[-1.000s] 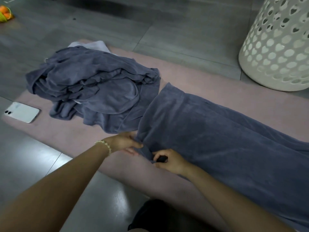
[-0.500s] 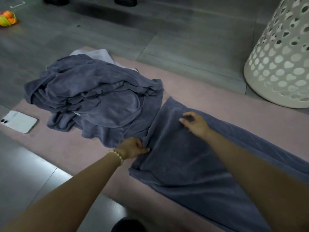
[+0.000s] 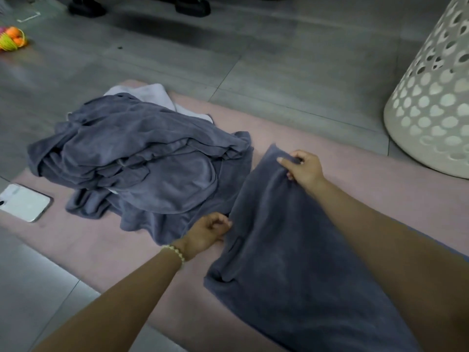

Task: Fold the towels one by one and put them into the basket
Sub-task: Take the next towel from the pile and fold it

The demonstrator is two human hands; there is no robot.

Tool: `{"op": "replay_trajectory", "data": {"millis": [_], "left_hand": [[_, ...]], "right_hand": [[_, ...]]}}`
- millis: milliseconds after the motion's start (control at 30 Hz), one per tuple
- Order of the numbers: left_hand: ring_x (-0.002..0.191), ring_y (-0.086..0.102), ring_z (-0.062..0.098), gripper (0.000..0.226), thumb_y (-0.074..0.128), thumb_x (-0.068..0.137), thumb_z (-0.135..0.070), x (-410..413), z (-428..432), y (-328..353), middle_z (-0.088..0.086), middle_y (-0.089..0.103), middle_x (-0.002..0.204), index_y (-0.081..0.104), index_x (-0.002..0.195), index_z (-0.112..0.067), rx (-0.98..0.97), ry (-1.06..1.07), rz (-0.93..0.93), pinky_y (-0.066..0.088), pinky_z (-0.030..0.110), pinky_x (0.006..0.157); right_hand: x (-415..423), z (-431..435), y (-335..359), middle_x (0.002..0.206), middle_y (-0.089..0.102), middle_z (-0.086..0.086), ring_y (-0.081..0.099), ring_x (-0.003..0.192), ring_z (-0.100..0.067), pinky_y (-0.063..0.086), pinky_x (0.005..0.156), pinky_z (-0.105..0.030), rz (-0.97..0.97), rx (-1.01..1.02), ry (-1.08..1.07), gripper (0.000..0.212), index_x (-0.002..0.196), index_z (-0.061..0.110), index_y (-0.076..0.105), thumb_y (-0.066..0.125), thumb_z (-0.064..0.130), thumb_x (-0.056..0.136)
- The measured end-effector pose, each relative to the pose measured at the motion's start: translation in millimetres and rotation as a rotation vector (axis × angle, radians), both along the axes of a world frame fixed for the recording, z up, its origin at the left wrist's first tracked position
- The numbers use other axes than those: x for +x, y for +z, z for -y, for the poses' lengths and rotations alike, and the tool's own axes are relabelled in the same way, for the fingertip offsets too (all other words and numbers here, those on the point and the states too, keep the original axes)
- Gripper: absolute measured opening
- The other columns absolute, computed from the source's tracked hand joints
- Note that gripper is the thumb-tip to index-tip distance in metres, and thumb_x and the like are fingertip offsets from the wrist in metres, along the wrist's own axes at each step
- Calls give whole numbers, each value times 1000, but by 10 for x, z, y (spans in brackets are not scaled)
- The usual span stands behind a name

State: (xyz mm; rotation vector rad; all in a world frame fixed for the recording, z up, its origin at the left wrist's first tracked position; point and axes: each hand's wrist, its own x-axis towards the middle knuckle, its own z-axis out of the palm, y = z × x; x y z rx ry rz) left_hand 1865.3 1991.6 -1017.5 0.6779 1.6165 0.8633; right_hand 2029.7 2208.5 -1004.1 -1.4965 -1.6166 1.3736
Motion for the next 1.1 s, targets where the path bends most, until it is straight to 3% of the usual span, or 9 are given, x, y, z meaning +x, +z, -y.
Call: {"op": "replay_trajectory", "data": {"millis": [67,167,300,400,567,667,767,867,1100], "left_hand": [[78,58,19,7,52,95,-12,-30,20,55,10,59,83,56,94,-6,-23,205,241,54,20,68],[71,59,21,10,58,93,-14,-66,90,94,8,61,82,53,96,-6,-106,372,60,54,21,59],[73,64,23,41,64,82,-50,-57,316,235,9,67,81,60,84,-9,-352,-100,-273,56,34,65],[69,65,17,43,65,82,-50,74,443,329,7,66,81,63,93,-9,-513,-354,-237,57,28,61],[64,68,10,26,71,84,-20,69,534,347,8,68,82,64,101,-3,-428,-375,-74,58,24,64],[96,68,21,43,74,80,-27,19,542,484,14,70,106,64,113,-3,-222,-352,-4,56,24,77],[90,68,19,51,78,76,-31,153,465,668,12,71,99,58,117,-9,-80,-319,-23,55,24,79],[76,64,10,47,74,80,-21,522,312,843,6,66,83,51,119,-11,-6,-390,50,53,19,69],[79,58,18,36,32,102,-23,1343,-212,923,9,58,82,45,135,-20,-179,-407,353,49,27,82]], "right_hand": [[-37,13,122,92,56,-8,59,69,-8,52,58,-14,-159,-91,-11,13,97,11,62,67,8,86],[2,156,132,115,48,1,53,102,-16,53,83,-26,-26,-148,75,44,128,10,53,66,9,87],[161,764,104,97,62,-7,58,77,-13,48,54,-11,99,-246,279,22,109,10,64,65,12,88],[245,1352,79,90,62,-5,58,69,-8,48,56,-13,104,-423,405,3,93,17,62,62,18,90],[211,1922,115,97,63,-3,62,77,-11,52,75,-24,41,-626,438,6,93,19,60,56,24,94],[172,2041,284,112,61,-8,63,92,-18,51,85,-29,-92,-705,406,23,110,16,57,50,33,96],[256,1970,534,115,62,-10,61,108,-27,51,92,-35,-189,-780,314,44,119,15,55,47,50,93],[515,1834,730,105,71,-6,67,98,-20,56,82,-31,-207,-779,283,45,116,16,62,54,51,89],[1452,1731,827,92,71,-4,67,83,-13,56,68,-24,-258,-717,82,26,107,12,68,65,29,87]]}}
